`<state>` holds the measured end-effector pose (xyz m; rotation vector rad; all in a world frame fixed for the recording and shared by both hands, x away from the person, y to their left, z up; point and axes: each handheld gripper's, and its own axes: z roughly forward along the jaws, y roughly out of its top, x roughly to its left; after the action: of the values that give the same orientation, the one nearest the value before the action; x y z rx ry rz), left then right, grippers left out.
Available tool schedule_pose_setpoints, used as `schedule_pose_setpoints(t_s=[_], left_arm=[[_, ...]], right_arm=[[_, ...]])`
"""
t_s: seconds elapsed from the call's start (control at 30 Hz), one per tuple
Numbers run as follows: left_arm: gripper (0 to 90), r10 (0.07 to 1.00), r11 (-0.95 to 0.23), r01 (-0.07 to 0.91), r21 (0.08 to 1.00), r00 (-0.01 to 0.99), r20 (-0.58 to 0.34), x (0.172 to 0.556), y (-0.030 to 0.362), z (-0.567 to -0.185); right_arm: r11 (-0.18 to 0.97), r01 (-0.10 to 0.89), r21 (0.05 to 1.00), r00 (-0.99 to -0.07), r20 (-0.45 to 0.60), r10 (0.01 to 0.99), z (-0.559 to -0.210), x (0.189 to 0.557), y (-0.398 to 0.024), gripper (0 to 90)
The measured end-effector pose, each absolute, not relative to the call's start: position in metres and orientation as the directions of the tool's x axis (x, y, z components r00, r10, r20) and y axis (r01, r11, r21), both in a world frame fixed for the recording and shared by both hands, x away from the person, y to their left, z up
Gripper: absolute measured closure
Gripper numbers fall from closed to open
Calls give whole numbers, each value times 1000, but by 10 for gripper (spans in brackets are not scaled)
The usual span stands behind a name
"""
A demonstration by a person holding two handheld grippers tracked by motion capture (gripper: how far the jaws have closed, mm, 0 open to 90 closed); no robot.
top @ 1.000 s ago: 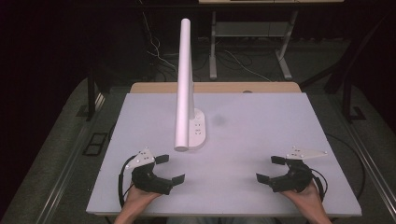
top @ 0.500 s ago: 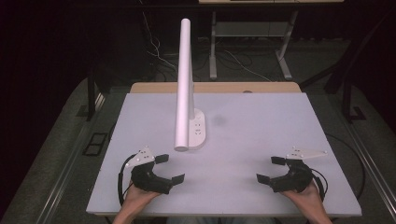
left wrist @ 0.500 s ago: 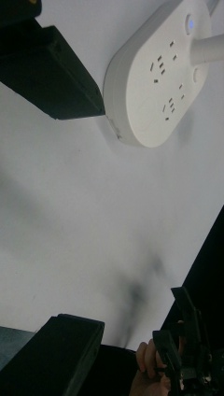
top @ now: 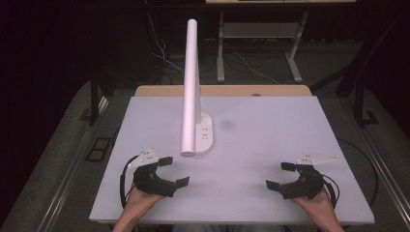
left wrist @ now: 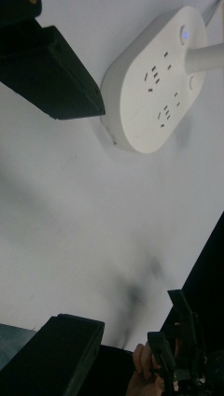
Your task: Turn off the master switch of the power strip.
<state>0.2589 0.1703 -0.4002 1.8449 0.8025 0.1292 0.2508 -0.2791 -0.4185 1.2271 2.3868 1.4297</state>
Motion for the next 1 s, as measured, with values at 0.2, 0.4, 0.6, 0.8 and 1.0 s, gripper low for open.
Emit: schedule_pose_setpoints(t_s=[0.2,0.4,0.6,0.8,1.0], left_arm=[[0,578,-218,469,856,769,-274,263,171,-395],[0,584,-228,474,850,765,-270,269,171,-391],[0,589,-225,477,850,761,-271,276,171,-386],[0,593,-223,481,848,757,-273,283,172,-382],[0,597,-234,488,841,755,-272,290,174,-377]], right_arm=[[235,585,777,-670,299,680,-419,251,-279,0],[236,586,776,-670,299,680,-419,251,-279,0],[242,585,774,-672,296,679,-419,251,-279,0],[242,584,775,-673,295,678,-420,251,-279,0],[243,583,775,-673,294,678,-420,252,-279,0]])
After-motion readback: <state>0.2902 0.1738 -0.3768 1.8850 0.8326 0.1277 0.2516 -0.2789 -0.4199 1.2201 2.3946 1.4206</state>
